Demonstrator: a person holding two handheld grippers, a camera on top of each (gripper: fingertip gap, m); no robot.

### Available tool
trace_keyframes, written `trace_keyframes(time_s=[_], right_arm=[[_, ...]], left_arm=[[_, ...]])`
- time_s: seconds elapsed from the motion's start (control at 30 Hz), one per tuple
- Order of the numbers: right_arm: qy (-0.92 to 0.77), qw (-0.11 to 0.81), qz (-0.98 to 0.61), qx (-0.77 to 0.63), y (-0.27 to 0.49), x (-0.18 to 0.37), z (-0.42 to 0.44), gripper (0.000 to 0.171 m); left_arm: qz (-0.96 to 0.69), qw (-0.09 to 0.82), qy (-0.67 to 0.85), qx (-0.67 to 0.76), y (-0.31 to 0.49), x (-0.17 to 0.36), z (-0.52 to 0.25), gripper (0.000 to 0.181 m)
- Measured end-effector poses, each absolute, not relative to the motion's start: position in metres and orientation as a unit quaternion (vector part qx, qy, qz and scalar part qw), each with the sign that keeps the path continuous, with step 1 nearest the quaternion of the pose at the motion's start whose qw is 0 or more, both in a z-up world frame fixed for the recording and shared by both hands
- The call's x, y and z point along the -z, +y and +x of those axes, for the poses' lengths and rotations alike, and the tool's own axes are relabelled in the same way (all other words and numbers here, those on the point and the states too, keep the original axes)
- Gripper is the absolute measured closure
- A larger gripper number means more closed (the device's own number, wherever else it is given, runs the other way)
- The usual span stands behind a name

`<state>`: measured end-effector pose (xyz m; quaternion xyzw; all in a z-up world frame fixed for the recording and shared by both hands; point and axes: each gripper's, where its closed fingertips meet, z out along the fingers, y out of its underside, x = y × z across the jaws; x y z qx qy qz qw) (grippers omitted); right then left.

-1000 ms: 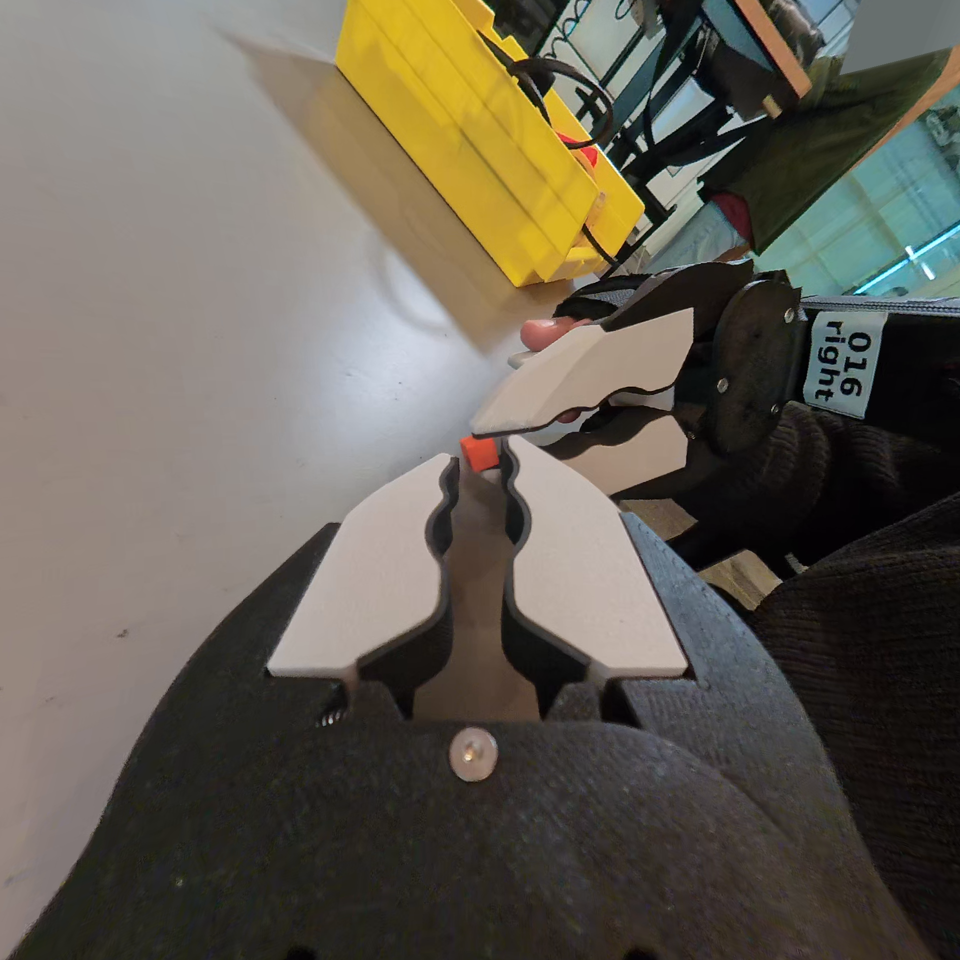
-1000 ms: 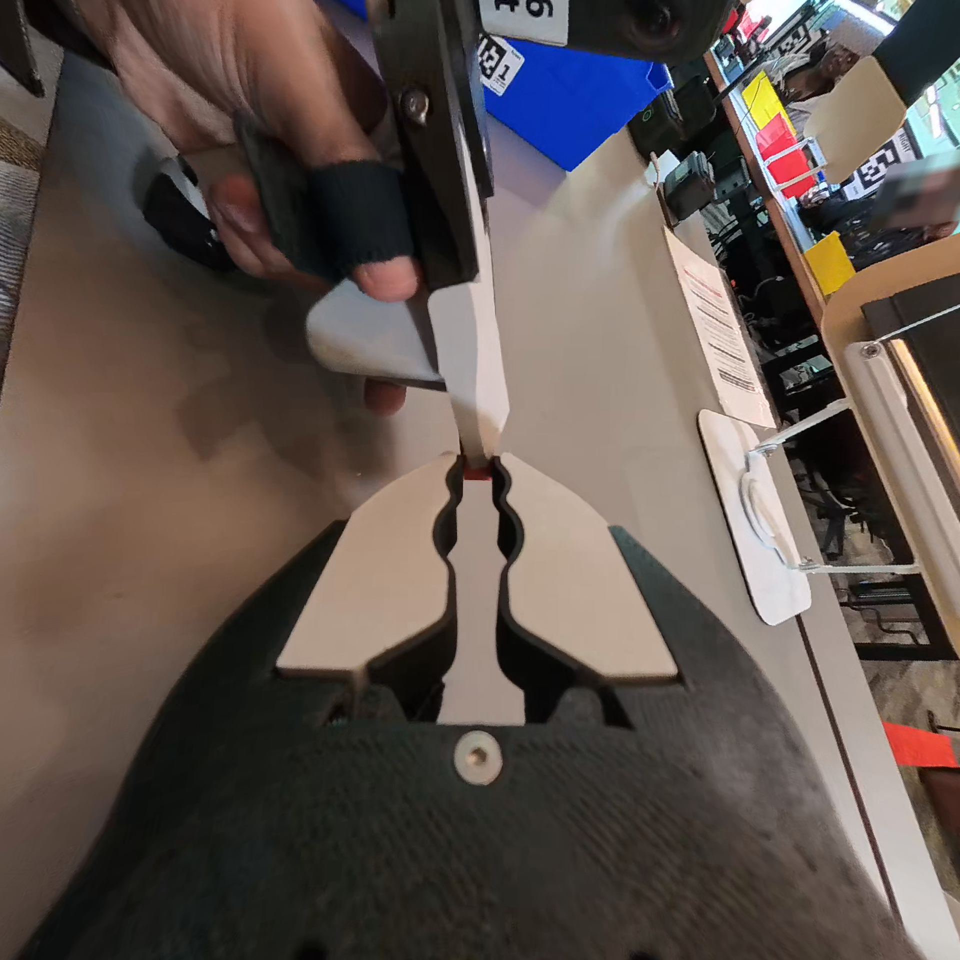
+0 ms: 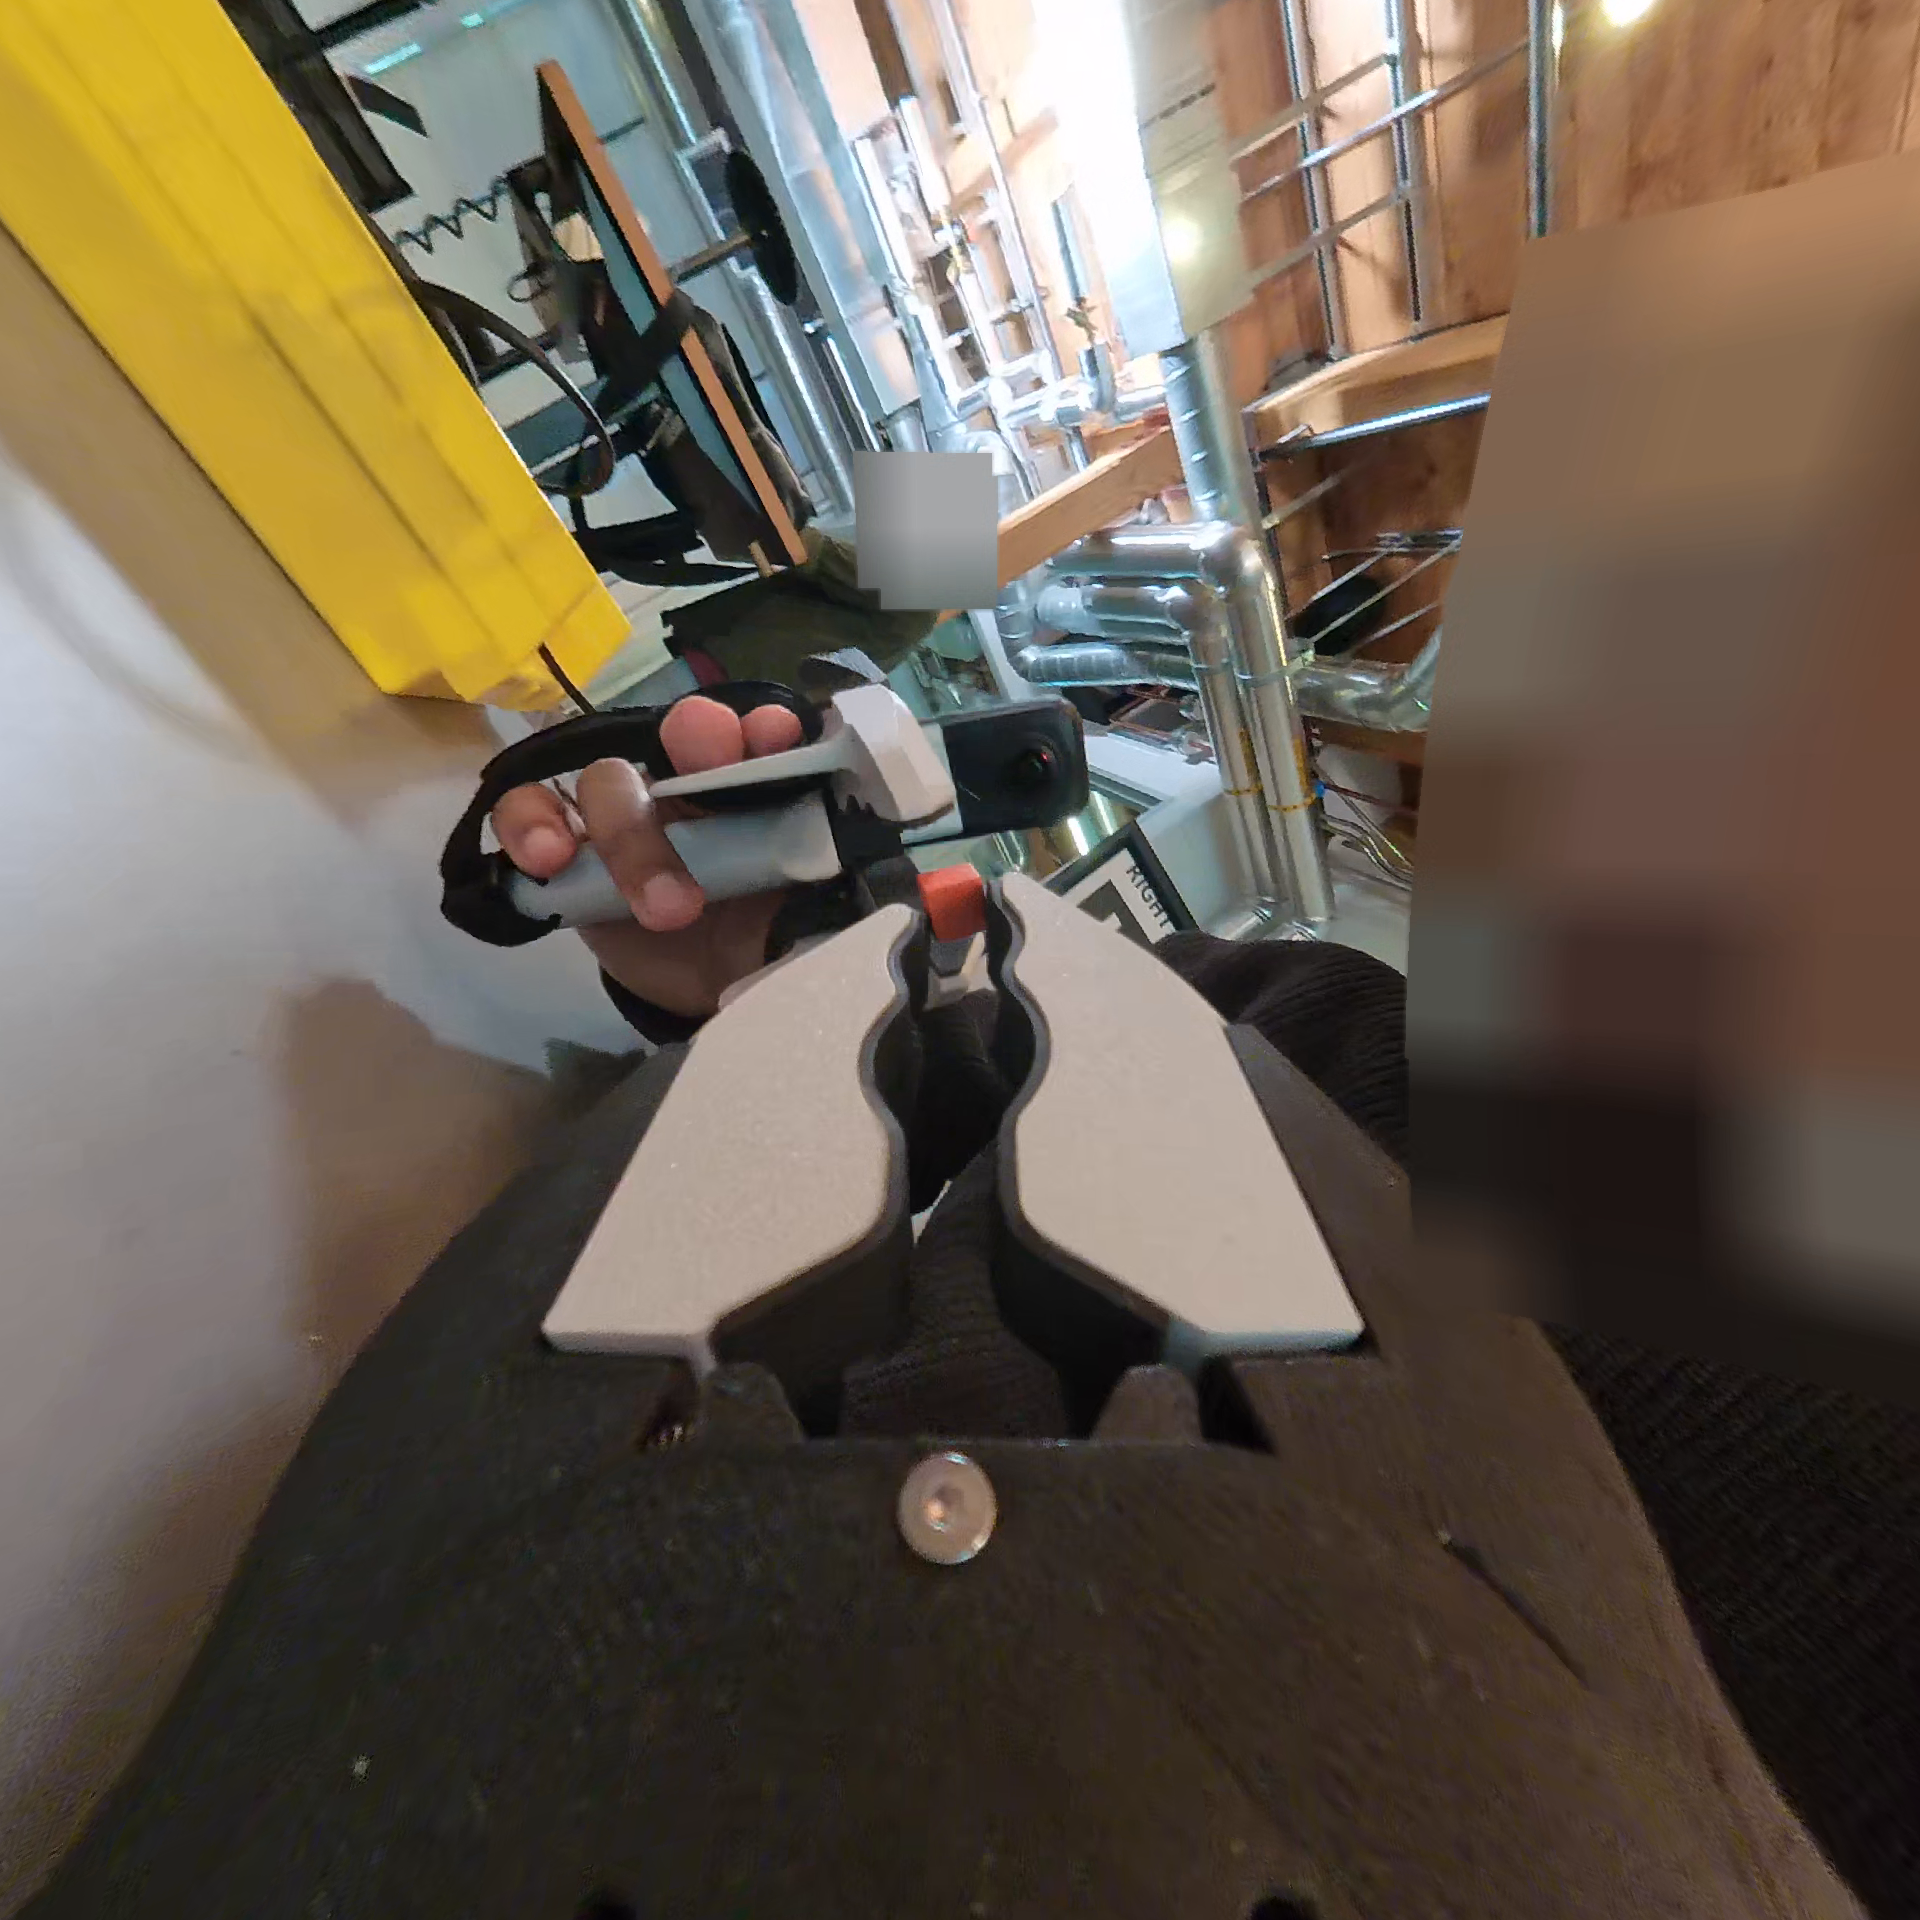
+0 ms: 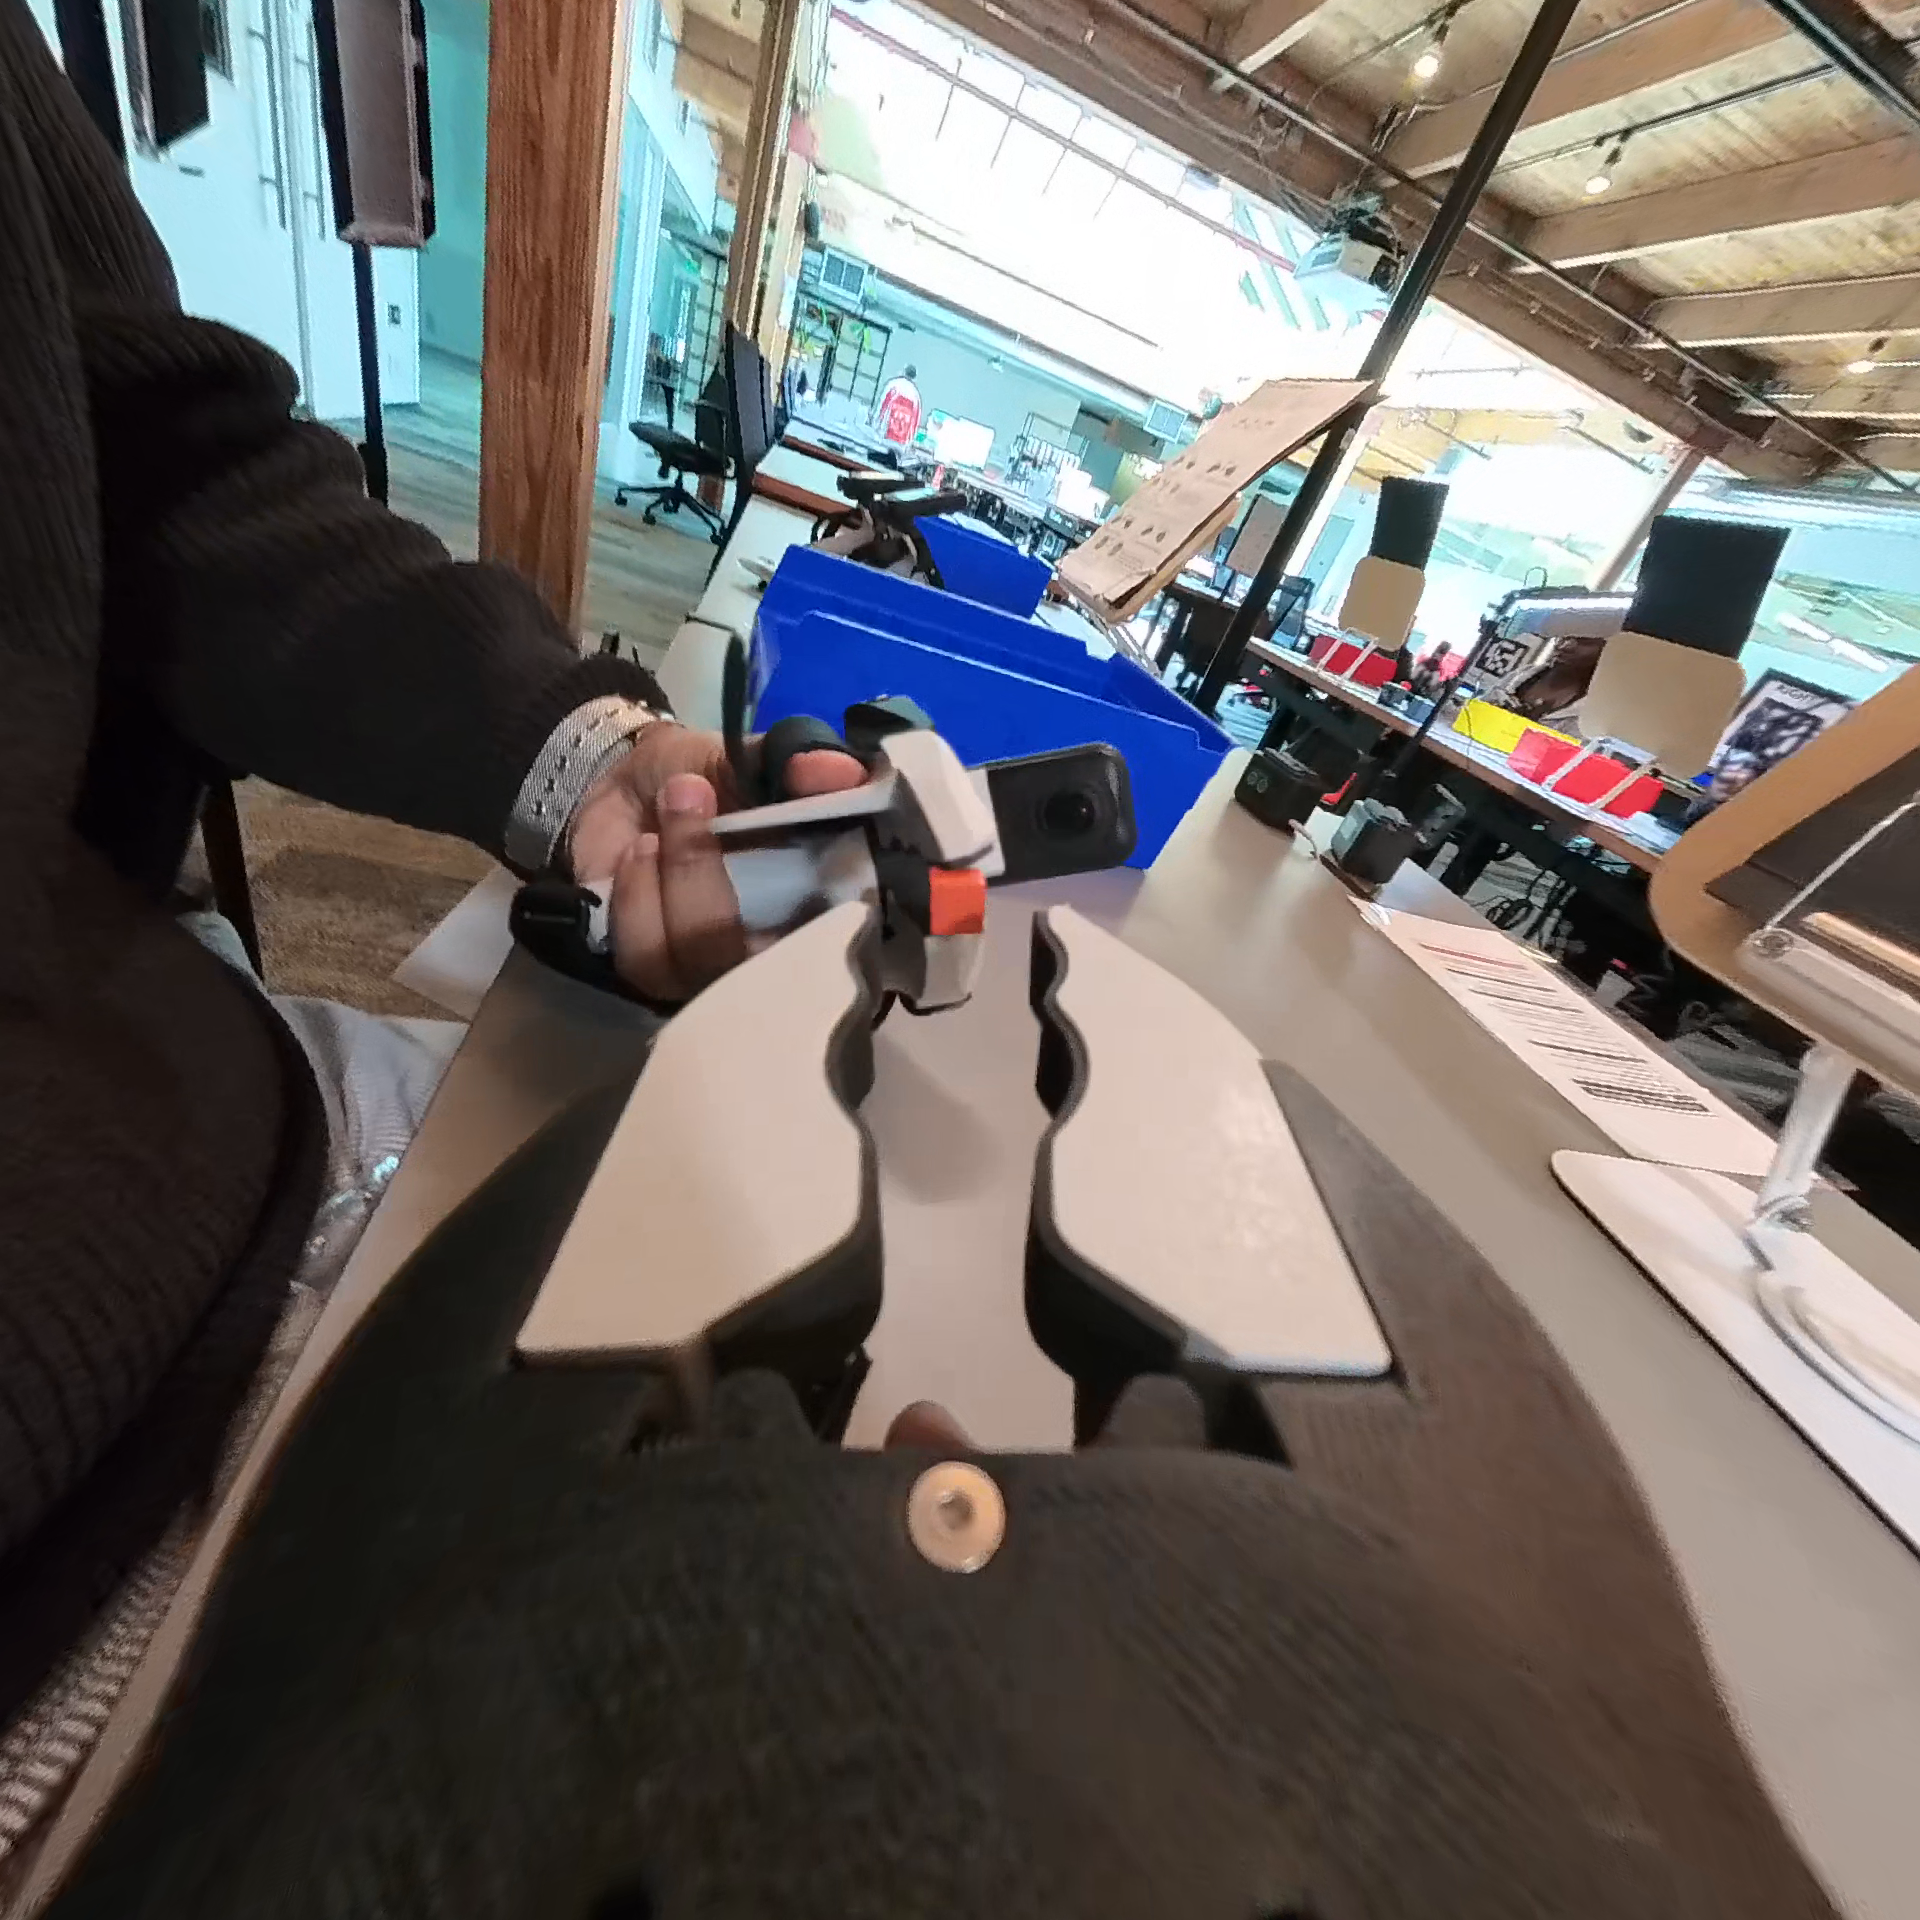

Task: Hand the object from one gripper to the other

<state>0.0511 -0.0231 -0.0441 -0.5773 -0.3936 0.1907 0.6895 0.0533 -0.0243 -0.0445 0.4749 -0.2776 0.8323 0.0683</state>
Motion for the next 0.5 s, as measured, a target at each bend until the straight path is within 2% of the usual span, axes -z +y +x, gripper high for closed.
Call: trace_keyframes(time_s=[0.5], right_arm=[[-0.387, 0.697, -0.564, -0.216, -0.029, 0.037, 0.044, 0.161]], left_arm=[[0.442, 0.096, -0.264, -0.852, -0.038, 0.038, 0.053, 0.169]])
